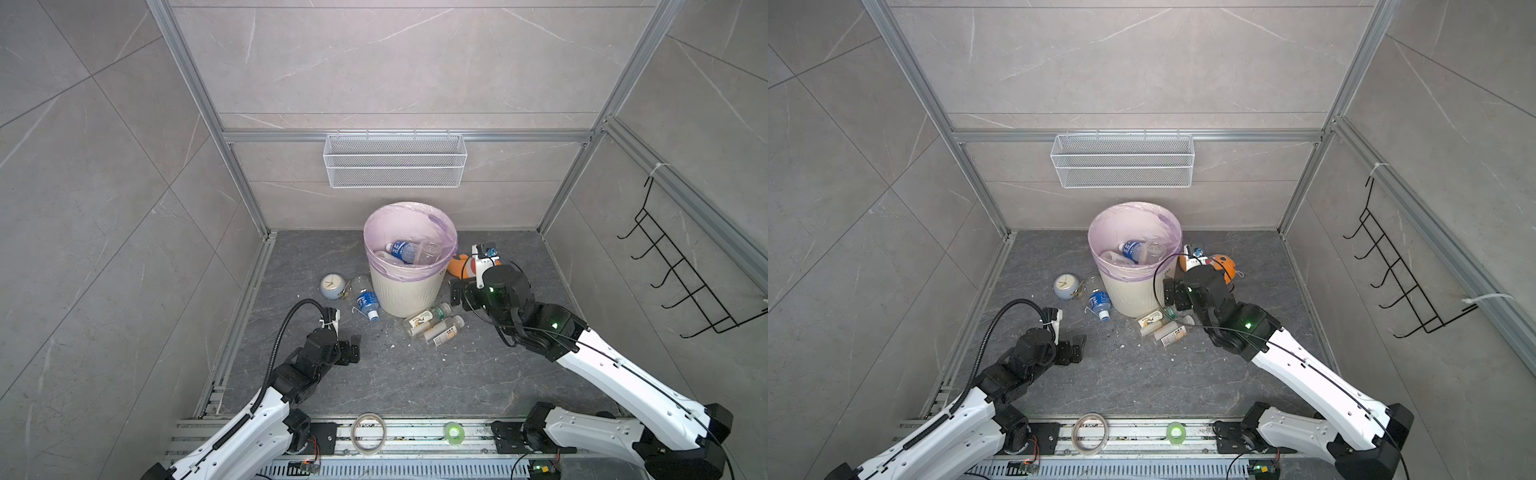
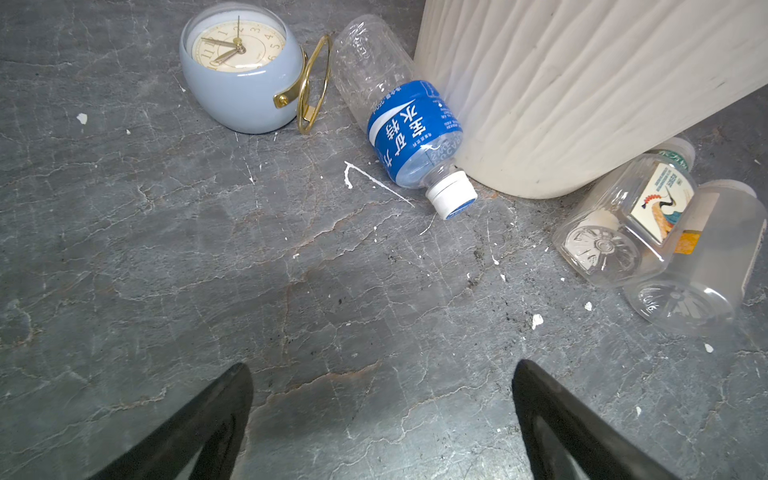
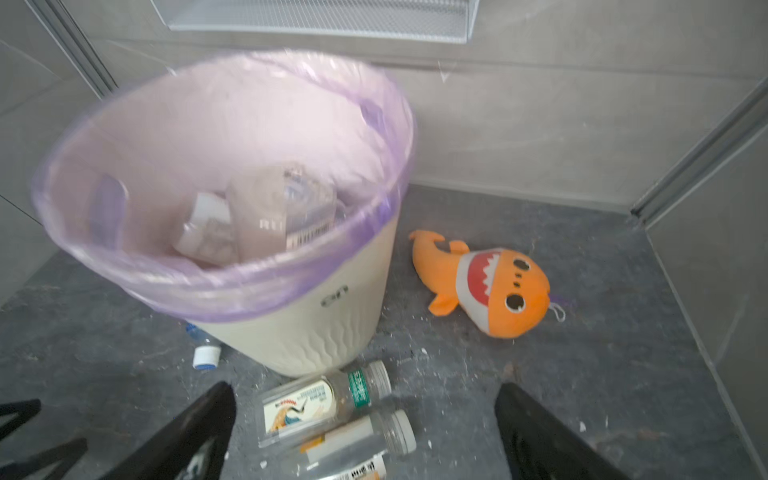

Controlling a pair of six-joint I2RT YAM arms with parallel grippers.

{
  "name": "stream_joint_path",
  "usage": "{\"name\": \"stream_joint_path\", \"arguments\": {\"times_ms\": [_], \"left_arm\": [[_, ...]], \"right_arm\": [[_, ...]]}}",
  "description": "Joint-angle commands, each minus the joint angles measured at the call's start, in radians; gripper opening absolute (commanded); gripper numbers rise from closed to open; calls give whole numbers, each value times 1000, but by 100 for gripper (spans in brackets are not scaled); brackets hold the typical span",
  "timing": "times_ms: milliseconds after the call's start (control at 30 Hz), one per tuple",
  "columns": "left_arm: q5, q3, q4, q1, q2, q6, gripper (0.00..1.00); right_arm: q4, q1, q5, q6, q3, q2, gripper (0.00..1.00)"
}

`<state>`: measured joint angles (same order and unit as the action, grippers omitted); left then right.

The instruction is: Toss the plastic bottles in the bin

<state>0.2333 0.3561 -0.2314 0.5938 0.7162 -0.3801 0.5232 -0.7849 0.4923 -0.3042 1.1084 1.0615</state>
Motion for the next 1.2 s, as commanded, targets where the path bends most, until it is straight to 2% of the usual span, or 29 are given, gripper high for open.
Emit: {"name": "stream_joint_path", "arguments": {"times_ms": [0, 233, 500, 733, 1000, 1167], "left_arm": [[19, 52, 14, -11, 25, -28, 100], [-63, 87, 91, -82, 117, -150, 100], [-203, 271, 132, -212, 331, -191, 100], [-286, 397, 143, -300, 522, -220, 100], [-353, 496, 145, -304, 674, -216, 99], [-398, 524, 155, -305, 735, -250, 93]], "right_arm": [[16, 4, -2, -100, -114, -87, 99], [45, 4, -58, -226, -375, -241, 99], [38, 4, -77, -301, -565, -354, 99], [12, 4, -61, -298, -631, -409, 99], [-15, 4, -69, -291, -649, -419, 99], [-17, 3, -67, -293, -652, -426, 99]]}}
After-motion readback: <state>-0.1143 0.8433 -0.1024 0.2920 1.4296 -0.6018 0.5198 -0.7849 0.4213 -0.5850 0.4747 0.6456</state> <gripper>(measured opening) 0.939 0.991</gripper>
